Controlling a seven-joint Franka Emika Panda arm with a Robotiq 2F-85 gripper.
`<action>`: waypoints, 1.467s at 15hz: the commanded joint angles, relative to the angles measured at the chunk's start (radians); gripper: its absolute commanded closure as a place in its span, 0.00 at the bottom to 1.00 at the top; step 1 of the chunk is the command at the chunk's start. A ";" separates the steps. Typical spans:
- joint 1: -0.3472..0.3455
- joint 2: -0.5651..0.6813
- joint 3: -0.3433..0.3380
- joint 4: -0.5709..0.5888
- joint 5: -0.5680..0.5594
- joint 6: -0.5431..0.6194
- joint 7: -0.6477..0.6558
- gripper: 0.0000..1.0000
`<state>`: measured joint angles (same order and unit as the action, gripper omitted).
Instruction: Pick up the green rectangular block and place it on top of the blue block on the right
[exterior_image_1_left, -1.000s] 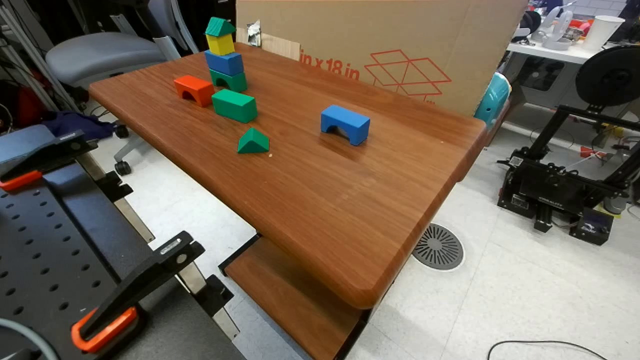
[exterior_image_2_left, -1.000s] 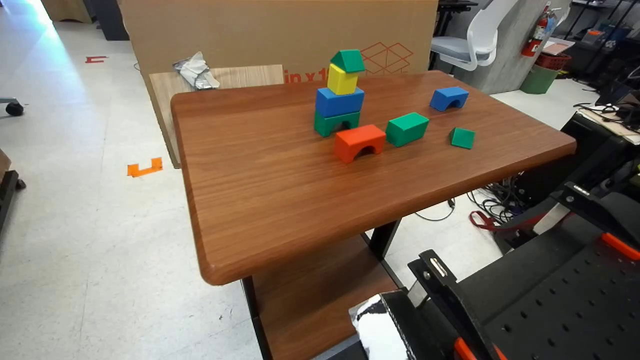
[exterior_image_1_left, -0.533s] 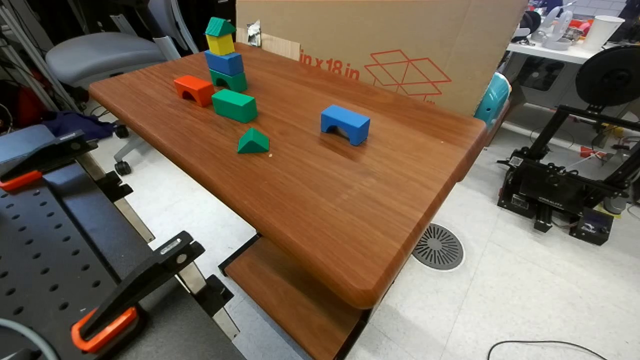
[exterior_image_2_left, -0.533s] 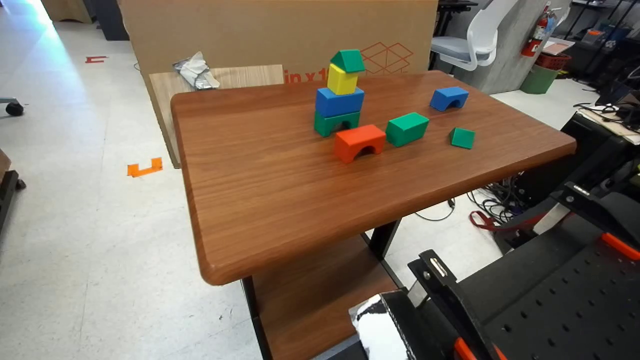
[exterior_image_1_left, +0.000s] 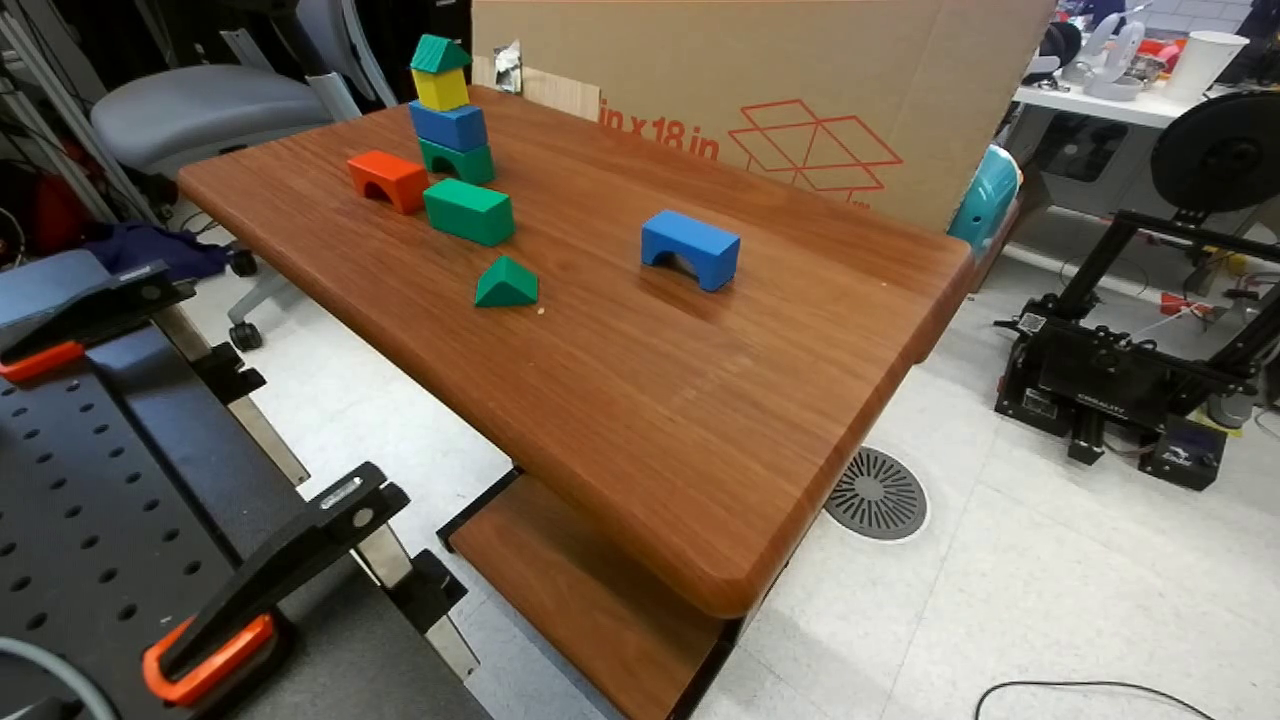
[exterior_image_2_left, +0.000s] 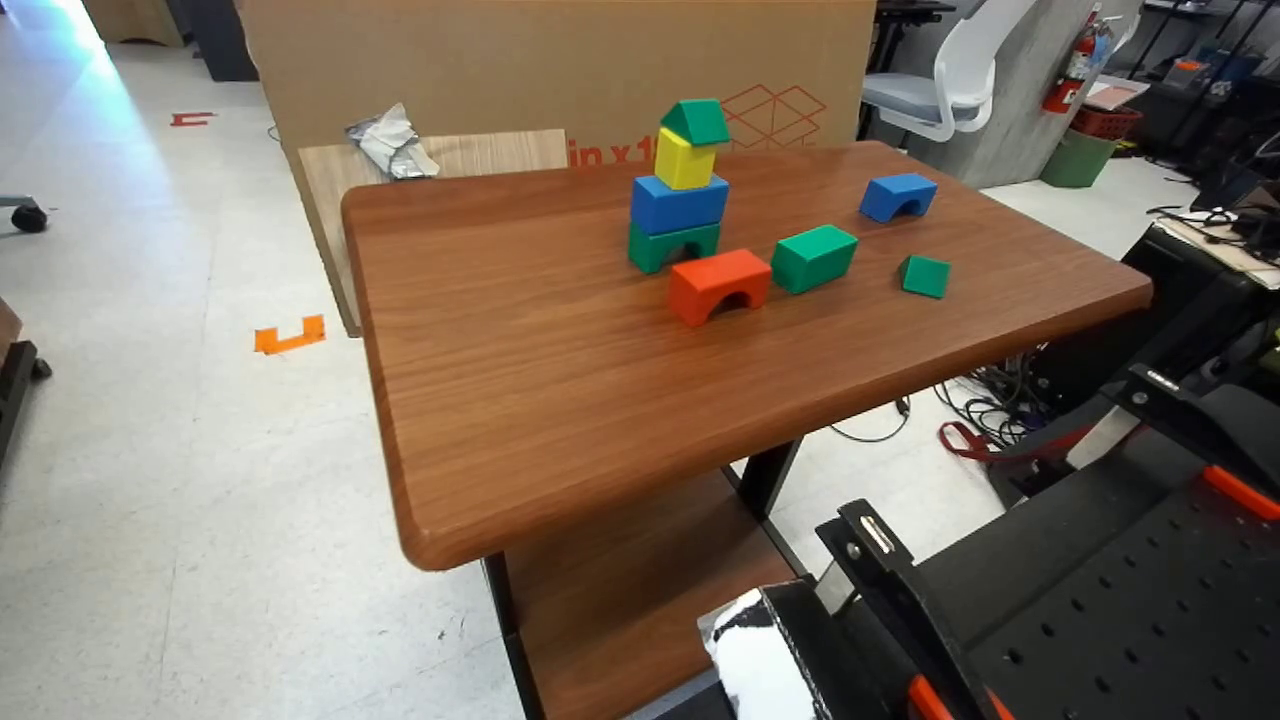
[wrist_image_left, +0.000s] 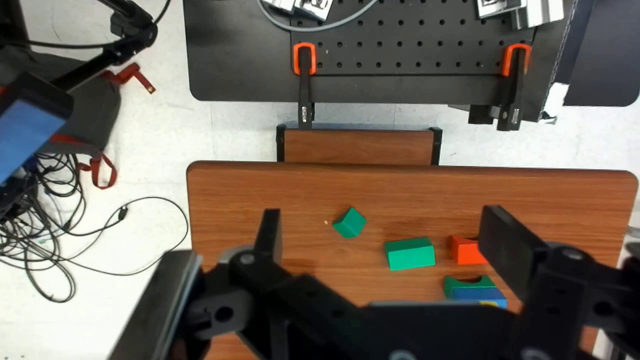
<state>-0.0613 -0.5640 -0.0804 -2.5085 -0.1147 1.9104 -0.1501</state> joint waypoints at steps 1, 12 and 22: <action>0.019 0.121 0.012 -0.018 -0.010 0.150 0.000 0.00; 0.054 0.497 0.028 0.005 0.027 0.497 -0.030 0.00; 0.053 0.778 0.079 0.156 0.055 0.570 -0.008 0.00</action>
<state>-0.0098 0.1347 -0.0126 -2.4163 -0.0729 2.4566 -0.1604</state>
